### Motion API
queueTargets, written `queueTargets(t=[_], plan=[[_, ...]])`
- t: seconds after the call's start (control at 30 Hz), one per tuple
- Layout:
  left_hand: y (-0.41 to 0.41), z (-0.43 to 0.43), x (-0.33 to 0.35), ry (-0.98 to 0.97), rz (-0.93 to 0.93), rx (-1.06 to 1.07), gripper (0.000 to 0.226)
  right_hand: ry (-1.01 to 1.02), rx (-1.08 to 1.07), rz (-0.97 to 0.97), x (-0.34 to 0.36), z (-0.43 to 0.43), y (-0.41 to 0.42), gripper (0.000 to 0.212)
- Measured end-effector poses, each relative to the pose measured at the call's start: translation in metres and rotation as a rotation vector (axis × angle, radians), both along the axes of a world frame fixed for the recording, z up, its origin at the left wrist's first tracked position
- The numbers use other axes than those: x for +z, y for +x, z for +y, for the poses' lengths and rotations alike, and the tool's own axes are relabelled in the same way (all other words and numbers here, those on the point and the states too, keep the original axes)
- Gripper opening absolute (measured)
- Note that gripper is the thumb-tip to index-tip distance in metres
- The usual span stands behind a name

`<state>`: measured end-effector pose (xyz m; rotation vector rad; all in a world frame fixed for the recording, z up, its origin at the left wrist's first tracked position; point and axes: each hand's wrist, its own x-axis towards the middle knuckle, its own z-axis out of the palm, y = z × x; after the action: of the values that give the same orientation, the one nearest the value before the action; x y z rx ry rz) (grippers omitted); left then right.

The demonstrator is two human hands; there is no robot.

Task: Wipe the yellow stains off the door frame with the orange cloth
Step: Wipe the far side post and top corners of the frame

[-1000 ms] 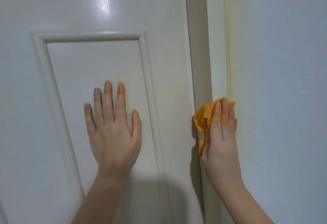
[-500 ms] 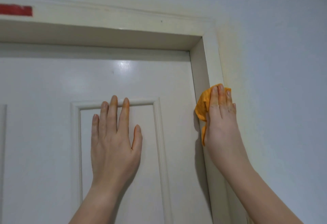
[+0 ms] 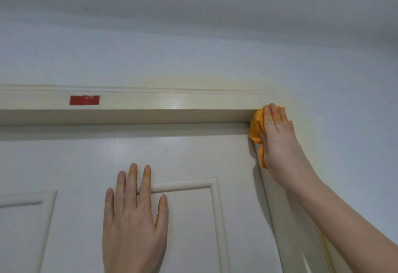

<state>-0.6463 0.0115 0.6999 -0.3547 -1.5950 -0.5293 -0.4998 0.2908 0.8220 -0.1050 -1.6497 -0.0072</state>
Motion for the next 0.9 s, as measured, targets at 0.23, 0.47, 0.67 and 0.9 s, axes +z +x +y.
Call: queueTargets(t=[0.23, 0.47, 0.67, 0.9], plan=[[-0.023, -0.041, -0.008, 0.027, 0.046, 0.034, 0.072, 0.023, 0.114, 0.044, 0.025, -0.002, 0.008, 0.056], [-0.030, -0.052, -0.007, 0.031, 0.039, 0.001, 0.073, 0.321, 0.186, 0.020, 0.059, -0.067, -0.027, 0.053], [-0.035, -0.060, -0.011, 0.009, 0.044, 0.015, 0.073, 0.078, 0.080, 0.105, 0.039, -0.021, -0.009, 0.054], [-0.039, -0.058, -0.011, 0.023, 0.050, 0.006, 0.073, 0.267, 0.113, 0.100, 0.045, -0.081, -0.037, 0.055]])
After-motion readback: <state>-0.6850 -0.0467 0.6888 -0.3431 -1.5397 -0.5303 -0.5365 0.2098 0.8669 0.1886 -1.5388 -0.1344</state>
